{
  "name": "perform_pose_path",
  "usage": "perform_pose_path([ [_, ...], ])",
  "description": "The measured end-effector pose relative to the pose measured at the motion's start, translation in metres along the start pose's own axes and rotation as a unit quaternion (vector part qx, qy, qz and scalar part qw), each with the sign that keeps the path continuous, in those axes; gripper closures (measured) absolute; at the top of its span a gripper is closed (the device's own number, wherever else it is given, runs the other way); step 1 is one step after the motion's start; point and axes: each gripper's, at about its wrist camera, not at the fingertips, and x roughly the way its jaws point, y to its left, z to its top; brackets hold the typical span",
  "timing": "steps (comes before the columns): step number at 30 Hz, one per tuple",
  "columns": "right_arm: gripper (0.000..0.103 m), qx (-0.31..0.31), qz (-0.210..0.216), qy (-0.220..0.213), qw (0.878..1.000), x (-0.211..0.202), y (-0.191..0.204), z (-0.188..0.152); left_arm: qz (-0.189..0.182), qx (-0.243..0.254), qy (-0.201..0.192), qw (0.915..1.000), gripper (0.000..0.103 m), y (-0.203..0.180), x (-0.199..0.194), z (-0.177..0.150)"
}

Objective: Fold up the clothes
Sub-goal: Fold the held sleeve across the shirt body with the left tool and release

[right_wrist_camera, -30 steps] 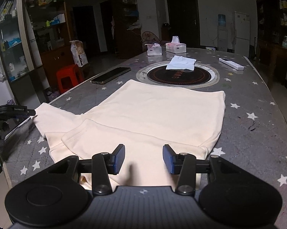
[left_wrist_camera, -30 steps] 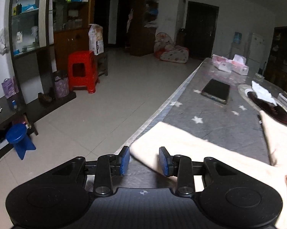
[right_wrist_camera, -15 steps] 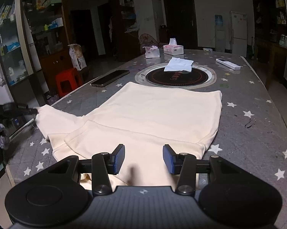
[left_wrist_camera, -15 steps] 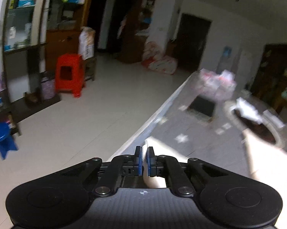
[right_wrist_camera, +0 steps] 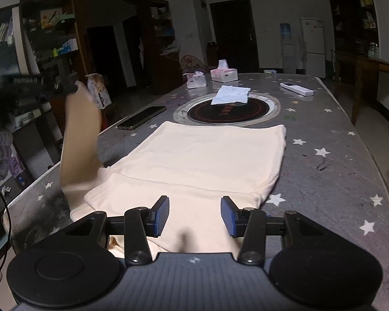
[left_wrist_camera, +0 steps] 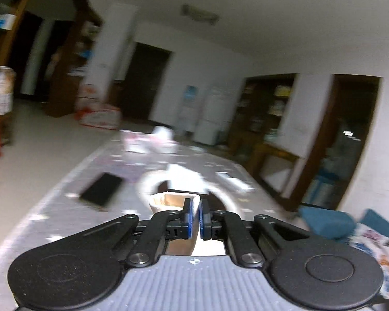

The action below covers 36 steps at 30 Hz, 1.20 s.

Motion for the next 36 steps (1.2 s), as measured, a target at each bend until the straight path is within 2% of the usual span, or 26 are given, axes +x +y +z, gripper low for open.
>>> perform_pose_path([
  [5, 0.059, 0.013, -0.008, -0.004, 1.000, -0.005, -0.009, -0.004, -0.084, 0.018, 0.027, 0.9959, 0.098, -0.044, 0.019, -0.017],
  [10, 0.059, 0.027, -0.016, -0.005, 0.999, -0.007, -0.016, -0.007, -0.140, 0.041, 0.066, 0.9870, 0.097, -0.078, 0.034, -0.050],
  [14, 0.059, 0.037, -0.024, -0.006, 0.999, -0.008, -0.022, -0.008, -0.166, 0.063, 0.107, 0.9782, 0.095, -0.094, 0.044, -0.078],
  [17, 0.059, 0.041, -0.032, -0.007, 0.999, -0.010, -0.026, -0.009, -0.177, 0.066, 0.132, 0.9732, 0.085, -0.098, 0.042, -0.095],
  [20, 0.059, 0.045, -0.038, -0.006, 0.998, -0.011, -0.029, -0.009, -0.178, 0.087, 0.137, 0.9706, 0.082, -0.094, 0.028, -0.104],
  [22, 0.059, 0.045, -0.038, -0.006, 0.998, -0.011, -0.030, -0.008, -0.165, 0.103, 0.133, 0.9717, 0.077, -0.086, 0.017, -0.106],
  [25, 0.059, 0.041, -0.033, -0.006, 0.999, -0.008, -0.029, -0.006, -0.121, 0.118, 0.129, 0.9771, 0.071, -0.063, 0.003, -0.106],
  [29, 0.059, 0.035, -0.017, 0.003, 0.999, 0.000, -0.025, -0.005, -0.050, 0.123, 0.131, 0.9824, 0.070, -0.026, -0.016, -0.108],
  [32, 0.059, 0.034, -0.007, 0.011, 0.999, 0.007, -0.022, -0.004, 0.006, 0.120, 0.139, 0.9829, 0.064, 0.005, -0.031, -0.110],
  [36, 0.060, 0.031, -0.001, 0.023, 0.999, 0.019, -0.020, -0.002, 0.037, 0.119, 0.157, 0.9797, 0.062, 0.030, -0.044, -0.115],
])
